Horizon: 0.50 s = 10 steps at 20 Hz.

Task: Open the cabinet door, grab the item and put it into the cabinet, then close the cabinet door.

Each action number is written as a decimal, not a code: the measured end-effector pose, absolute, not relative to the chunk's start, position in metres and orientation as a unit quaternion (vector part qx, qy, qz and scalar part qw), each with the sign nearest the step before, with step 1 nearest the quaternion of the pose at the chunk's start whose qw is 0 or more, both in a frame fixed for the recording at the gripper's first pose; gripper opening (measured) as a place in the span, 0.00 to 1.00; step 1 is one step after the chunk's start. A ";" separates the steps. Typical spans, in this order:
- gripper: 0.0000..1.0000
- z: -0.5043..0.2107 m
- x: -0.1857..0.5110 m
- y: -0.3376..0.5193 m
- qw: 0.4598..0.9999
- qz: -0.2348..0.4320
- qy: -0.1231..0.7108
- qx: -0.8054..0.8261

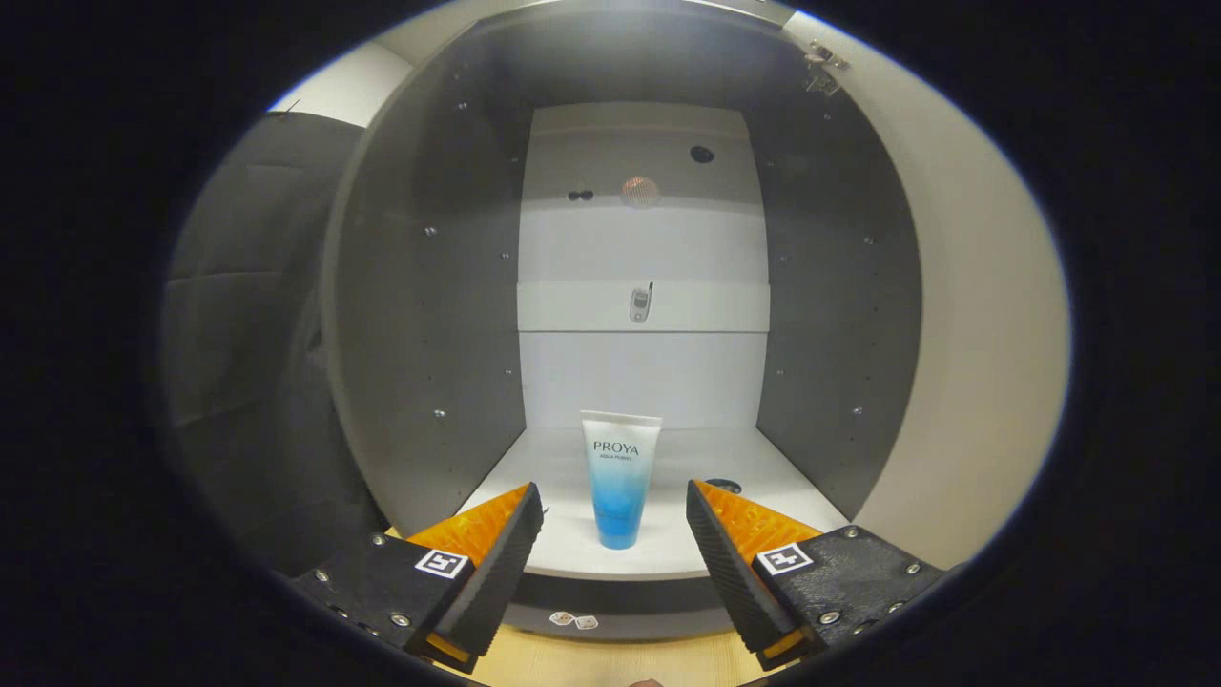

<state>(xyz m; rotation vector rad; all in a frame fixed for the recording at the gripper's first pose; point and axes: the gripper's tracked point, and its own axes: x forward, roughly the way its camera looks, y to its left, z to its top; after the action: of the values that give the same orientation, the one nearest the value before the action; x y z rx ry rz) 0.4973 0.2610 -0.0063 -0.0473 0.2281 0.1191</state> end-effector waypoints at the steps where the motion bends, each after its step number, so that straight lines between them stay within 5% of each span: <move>1: 0.94 0.001 0.486 0.260 0.992 0.061 0.106 -0.022; 10: 0.94 0.052 0.373 0.251 0.995 0.080 0.060 -0.008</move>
<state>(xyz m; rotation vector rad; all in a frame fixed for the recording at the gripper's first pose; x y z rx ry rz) 0.3732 0.2510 0.0517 -0.0154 0.1201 0.1597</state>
